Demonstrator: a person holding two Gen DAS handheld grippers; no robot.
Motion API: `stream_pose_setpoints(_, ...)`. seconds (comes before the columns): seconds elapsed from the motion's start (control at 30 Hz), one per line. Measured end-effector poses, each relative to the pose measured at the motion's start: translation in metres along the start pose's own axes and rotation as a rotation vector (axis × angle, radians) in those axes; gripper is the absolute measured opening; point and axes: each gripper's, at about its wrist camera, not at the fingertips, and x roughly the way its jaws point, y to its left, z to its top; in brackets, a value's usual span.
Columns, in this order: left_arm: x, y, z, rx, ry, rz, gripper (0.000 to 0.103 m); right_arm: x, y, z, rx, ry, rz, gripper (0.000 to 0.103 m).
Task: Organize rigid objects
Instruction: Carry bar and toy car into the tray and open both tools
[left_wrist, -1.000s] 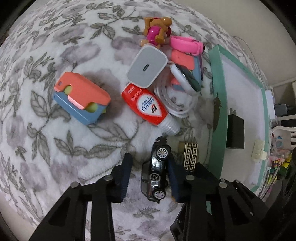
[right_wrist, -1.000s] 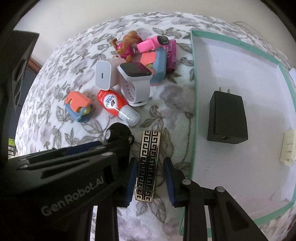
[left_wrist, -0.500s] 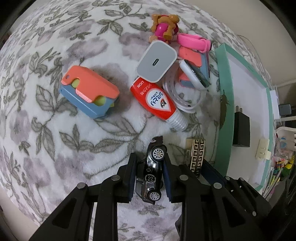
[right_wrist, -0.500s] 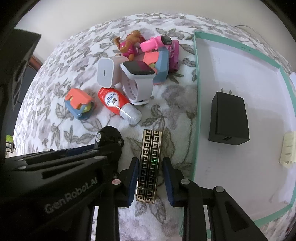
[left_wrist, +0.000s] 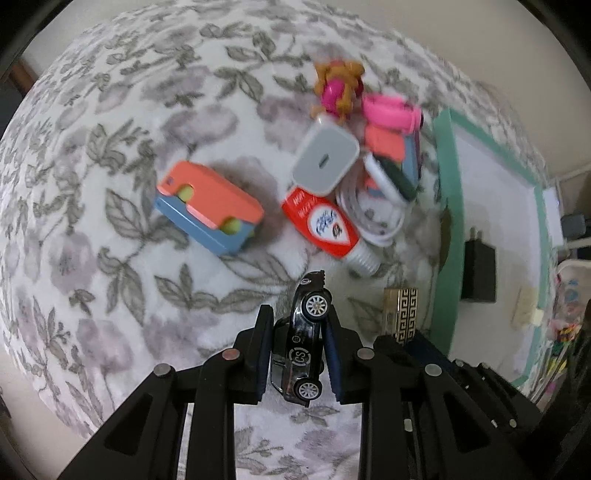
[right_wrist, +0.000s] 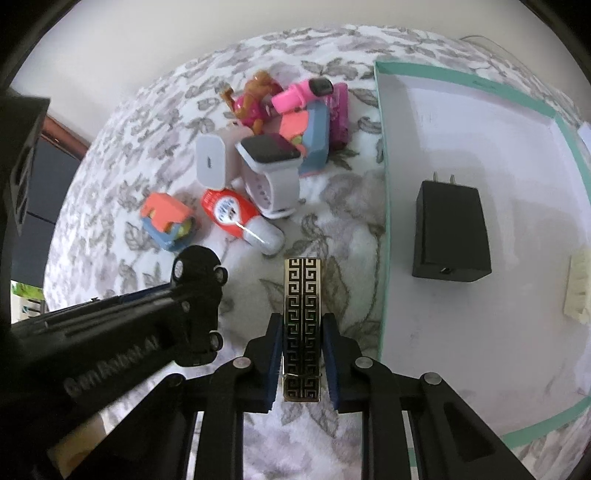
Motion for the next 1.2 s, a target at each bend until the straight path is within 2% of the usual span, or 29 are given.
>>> stream_pose_setpoints(0.17, -0.037, 0.005, 0.007, -0.026, -0.09, -0.043, 0.027, -0.024, 0.0, 0.005, 0.022, -0.048, 0.056, 0.022)
stream_pose_setpoints(0.33, -0.094, 0.001, 0.005, -0.008, -0.272, -0.109, 0.027, -0.071, -0.007, 0.009, 0.044, -0.175, 0.095, 0.022)
stream_pose_setpoints(0.47, -0.118, -0.013, 0.002, 0.028, -0.347, -0.167, 0.027, -0.1, -0.02, 0.01, 0.079, -0.272, 0.036, 0.022)
stream_pose_setpoints(0.53, -0.122, -0.021, -0.001, 0.051, -0.359, -0.191, 0.027, -0.114, -0.028, 0.008, 0.098, -0.318, -0.029, 0.022)
stream_pose_setpoints(0.73, -0.107, -0.054, -0.011, 0.13, -0.317, -0.218, 0.027, -0.136, -0.066, 0.002, 0.177, -0.357, -0.14, 0.022)
stream_pose_setpoints(0.87, -0.091, -0.08, -0.02, 0.197, -0.281, -0.208, 0.027, -0.142, -0.103, -0.005, 0.269, -0.351, -0.169, 0.022)
stream_pose_setpoints(0.97, -0.078, -0.096, -0.028, 0.236, -0.244, -0.2, 0.027, -0.146, -0.125, -0.012, 0.309, -0.348, -0.253, 0.022)
stream_pose_setpoints(1.07, -0.06, -0.11, -0.034, 0.261, -0.197, -0.19, 0.028, -0.142, -0.14, -0.017, 0.305, -0.316, -0.299, 0.022)
stream_pose_setpoints(1.2, -0.034, -0.126, -0.045, 0.305, -0.123, -0.171, 0.028, -0.116, -0.151, -0.02, 0.296, -0.222, -0.324, 0.022)
